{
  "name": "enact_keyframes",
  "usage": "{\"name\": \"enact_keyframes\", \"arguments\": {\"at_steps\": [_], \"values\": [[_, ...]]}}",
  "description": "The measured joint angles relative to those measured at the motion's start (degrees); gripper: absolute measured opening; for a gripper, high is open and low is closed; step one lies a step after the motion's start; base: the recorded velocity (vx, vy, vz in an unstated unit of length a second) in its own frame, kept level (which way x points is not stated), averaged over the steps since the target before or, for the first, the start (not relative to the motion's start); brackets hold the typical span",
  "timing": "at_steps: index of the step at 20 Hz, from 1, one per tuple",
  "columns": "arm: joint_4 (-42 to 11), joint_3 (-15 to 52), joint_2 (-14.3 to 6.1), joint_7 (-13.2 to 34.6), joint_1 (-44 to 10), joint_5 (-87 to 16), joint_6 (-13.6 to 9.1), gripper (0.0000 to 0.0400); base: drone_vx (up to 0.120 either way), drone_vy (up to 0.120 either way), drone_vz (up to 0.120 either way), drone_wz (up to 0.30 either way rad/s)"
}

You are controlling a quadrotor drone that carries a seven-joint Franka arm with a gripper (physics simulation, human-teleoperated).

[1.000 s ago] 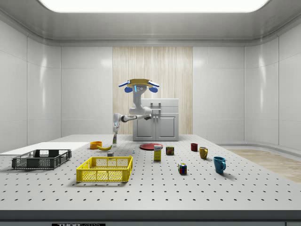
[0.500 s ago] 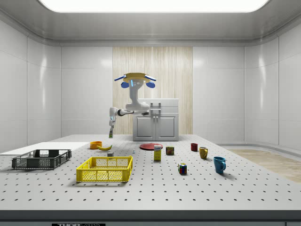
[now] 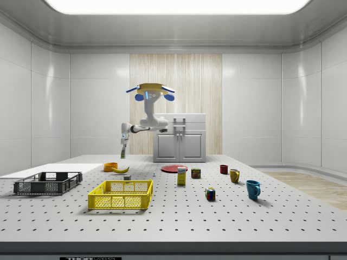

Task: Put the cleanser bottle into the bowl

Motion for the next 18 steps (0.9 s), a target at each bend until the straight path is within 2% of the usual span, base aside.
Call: {"name": "enact_keyframes", "arguments": {"at_steps": [17,18], "values": [[0.01,0.08,-0.41,0.08,-0.1,0.22,0.36,0.0125,0.12,0.0,0.0,0.0],[0.01,0.08,-0.43,0.08,-0.11,0.23,0.38,0.0125,0.0,0.0,0.0,0.0]]}}
